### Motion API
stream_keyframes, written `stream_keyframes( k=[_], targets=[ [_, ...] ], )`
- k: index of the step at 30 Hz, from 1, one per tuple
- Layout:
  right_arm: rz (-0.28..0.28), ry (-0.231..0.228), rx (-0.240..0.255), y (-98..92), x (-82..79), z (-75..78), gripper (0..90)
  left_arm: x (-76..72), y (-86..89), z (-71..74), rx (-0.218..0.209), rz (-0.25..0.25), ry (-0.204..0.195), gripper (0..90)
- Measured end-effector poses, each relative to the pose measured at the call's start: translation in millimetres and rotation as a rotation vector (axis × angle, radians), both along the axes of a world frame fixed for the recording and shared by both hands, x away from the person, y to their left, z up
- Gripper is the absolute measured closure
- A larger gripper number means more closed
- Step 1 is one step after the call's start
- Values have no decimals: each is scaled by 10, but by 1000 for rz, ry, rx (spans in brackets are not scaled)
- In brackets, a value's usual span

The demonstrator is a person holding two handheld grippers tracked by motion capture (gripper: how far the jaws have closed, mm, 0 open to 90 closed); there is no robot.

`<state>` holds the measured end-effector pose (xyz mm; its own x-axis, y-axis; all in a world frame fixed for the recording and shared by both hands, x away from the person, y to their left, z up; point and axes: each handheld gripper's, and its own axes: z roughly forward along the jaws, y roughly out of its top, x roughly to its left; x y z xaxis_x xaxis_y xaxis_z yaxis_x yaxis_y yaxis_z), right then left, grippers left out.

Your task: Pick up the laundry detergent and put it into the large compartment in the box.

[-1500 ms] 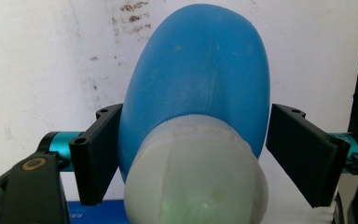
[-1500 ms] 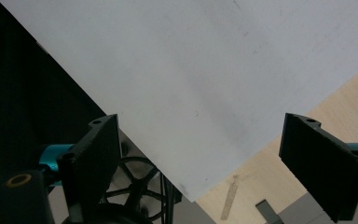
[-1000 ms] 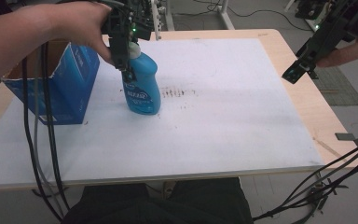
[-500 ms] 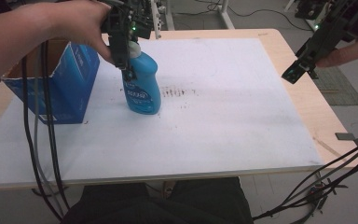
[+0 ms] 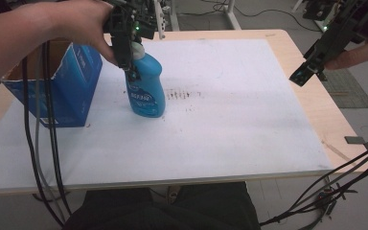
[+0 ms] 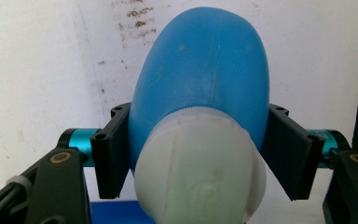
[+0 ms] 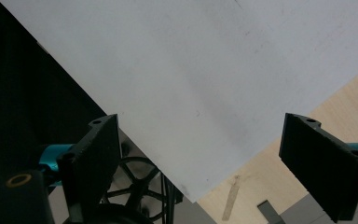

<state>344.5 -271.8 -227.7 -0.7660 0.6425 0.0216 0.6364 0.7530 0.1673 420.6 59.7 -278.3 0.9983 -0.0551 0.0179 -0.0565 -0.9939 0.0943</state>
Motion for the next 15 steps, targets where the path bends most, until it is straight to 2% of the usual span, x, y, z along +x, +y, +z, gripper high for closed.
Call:
stream_keyframes(
  k=[15],
  targets=[
    [1,1,0,-5,12,0,121,-3,-1,7,4,-19,-20,359]
  ],
)
